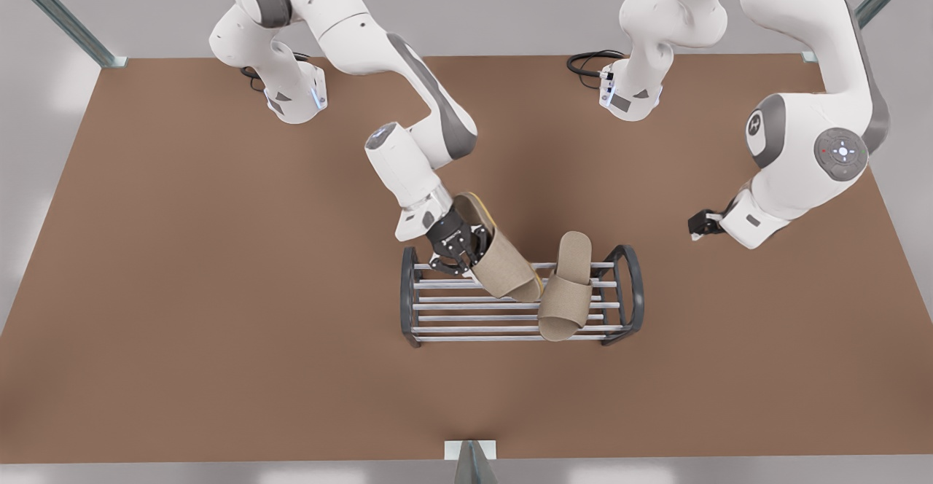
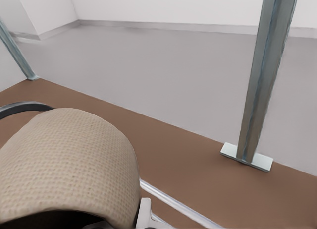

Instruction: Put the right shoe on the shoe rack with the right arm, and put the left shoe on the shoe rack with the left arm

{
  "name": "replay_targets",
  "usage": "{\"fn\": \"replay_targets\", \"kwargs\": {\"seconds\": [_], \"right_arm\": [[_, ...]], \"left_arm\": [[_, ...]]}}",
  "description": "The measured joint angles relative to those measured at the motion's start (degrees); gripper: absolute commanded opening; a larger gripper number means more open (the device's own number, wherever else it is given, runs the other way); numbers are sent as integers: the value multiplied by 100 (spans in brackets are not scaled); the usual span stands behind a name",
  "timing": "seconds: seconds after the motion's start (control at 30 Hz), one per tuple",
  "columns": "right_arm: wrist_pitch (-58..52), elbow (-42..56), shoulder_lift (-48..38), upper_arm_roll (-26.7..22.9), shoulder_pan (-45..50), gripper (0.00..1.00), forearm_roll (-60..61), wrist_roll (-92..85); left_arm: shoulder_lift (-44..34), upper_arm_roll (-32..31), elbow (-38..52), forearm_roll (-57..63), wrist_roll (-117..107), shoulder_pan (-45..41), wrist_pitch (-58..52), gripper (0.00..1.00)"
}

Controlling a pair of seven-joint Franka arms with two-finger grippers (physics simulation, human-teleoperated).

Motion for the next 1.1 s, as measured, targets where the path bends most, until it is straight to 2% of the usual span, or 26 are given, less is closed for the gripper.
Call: {"fn": "replay_targets", "kwargs": {"seconds": [0.13,0.23,0.27,0.3,0.37,0.4,0.43,0.5,0.7,0.8,0.87,0.93,1.0,1.1], "right_arm": [[60,211,213,-16,-11,21,2,324],[92,309,372,-18,-2,21,13,525],[105,332,425,-17,-1,29,14,585],[122,346,475,-17,0,46,13,641],[161,381,588,-10,0,73,8,744],[182,389,628,-9,0,100,7,792],[209,391,649,-4,1,100,7,837],[255,393,662,0,3,100,9,919],[420,360,666,17,-4,100,6,1119],[485,317,580,19,71,100,30,1196],[441,121,221,19,83,100,38,1229],[-34,-226,-551,-33,-92,100,37,1241],[-1181,-354,-1135,-637,-240,100,0,1256],[-3481,-101,-1467,-1964,-276,100,-673,1300]], "left_arm": [[665,-222,120,172,-227,-156,-469,100],[777,-164,144,149,-320,-193,-720,100],[776,-90,146,104,-337,-179,-780,100],[771,-37,147,53,-340,-154,-834,100],[708,46,123,-177,-345,-134,-885,100],[587,-161,24,-253,-347,40,-841,100],[483,-551,-40,-261,-350,322,-764,100],[244,-879,-21,-197,-357,432,-650,100],[239,-971,913,-138,-370,497,-1134,100],[239,-974,1088,-148,-380,657,-1380,100],[247,-974,1108,-174,-384,658,-1487,100],[261,-972,1113,-202,-386,678,-1564,100],[271,-971,1114,-216,-388,717,-1619,100],[275,-970,1115,-225,-390,734,-1675,100]]}}
